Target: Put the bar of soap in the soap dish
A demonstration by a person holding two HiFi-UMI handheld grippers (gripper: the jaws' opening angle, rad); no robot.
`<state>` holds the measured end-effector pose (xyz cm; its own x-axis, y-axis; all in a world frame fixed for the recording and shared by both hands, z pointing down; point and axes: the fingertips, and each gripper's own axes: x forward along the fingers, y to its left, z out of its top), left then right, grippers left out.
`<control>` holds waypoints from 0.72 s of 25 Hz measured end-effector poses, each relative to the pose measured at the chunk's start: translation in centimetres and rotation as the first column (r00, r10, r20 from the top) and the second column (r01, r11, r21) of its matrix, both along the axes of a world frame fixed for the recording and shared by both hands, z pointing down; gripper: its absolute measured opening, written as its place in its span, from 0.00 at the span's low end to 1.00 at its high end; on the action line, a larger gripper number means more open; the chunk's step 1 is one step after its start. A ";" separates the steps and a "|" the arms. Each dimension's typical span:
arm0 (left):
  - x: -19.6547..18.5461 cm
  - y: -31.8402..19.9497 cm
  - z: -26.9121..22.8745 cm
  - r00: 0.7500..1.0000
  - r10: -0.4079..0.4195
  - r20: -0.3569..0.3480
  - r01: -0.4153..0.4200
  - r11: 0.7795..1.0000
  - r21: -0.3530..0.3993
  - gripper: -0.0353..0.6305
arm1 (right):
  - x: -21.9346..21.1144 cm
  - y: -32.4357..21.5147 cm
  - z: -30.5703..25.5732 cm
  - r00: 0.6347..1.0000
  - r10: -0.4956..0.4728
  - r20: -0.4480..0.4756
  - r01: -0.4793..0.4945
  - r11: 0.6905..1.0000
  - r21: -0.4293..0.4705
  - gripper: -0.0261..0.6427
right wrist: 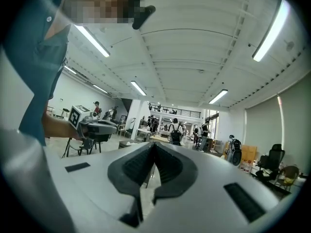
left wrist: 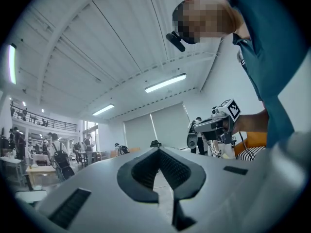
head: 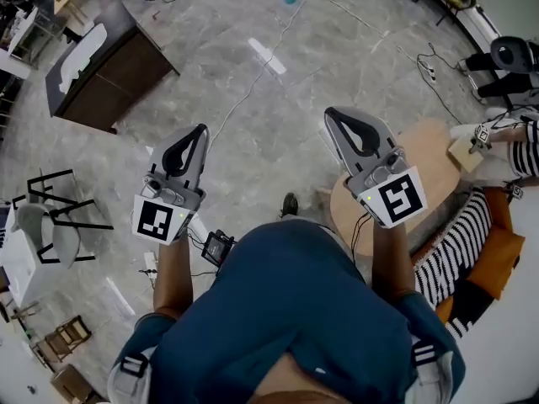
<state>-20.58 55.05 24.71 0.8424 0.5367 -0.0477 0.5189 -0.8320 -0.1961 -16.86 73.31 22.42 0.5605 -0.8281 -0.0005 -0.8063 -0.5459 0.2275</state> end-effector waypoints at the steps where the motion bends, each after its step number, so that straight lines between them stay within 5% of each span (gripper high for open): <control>1: 0.9 0.1 0.0 1.000 -0.009 0.001 0.009 1.000 0.001 0.06 | 1.1 0.0 0.1 1.000 -0.012 0.007 0.012 1.000 0.000 0.06; 11: 5.4 -1.6 0.2 0.996 -0.086 0.005 0.086 0.996 0.021 0.06 | 7.1 -2.2 0.7 0.995 -0.098 0.018 0.098 0.995 0.000 0.06; 18: 10.9 -7.8 1.0 0.996 -0.087 0.024 0.087 0.996 0.004 0.06 | 12.6 -8.2 0.9 0.996 -0.082 0.048 0.082 0.997 -0.001 0.06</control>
